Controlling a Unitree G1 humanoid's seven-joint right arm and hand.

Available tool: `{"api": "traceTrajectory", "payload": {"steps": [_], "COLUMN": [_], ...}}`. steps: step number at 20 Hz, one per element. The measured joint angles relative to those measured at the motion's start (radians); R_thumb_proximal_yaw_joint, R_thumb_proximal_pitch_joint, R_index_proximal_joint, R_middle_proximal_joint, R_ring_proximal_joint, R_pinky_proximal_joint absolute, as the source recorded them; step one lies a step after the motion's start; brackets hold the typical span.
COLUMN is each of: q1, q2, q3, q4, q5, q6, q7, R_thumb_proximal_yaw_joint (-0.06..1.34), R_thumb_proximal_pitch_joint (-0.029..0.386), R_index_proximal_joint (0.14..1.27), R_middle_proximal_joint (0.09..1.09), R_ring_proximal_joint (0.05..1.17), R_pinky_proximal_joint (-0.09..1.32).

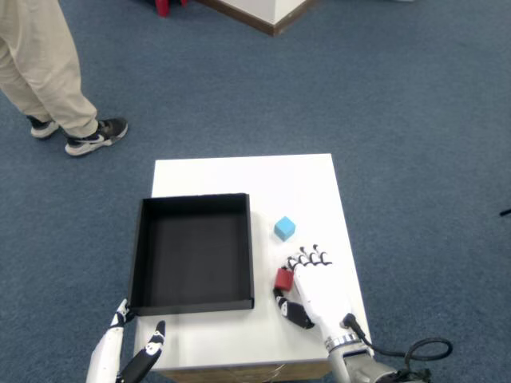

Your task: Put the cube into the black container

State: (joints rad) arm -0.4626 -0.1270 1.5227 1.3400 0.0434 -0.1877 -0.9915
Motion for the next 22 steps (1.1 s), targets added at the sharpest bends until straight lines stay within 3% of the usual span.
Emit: {"api": "traceTrajectory", "payload": {"steps": [14, 22], "q1": [-0.009, -0.031], "q2": [-0.004, -0.01], "q3": [-0.001, -0.002], "q4": [-0.02, -0.094], "q5": [-0.053, -0.163], "q6": [-0.085, -0.122], "q7": [-0.247, -0.489], "R_thumb_proximal_yaw_joint": [1.23, 1.23], "R_thumb_proximal_pitch_joint": [0.151, 0.154], "R_index_proximal_joint": [1.12, 1.11], "R_middle_proximal_joint": [0.39, 0.39], "R_ring_proximal_joint": [0.23, 0.22], "R_pinky_proximal_joint": [0.0, 0.0]}}
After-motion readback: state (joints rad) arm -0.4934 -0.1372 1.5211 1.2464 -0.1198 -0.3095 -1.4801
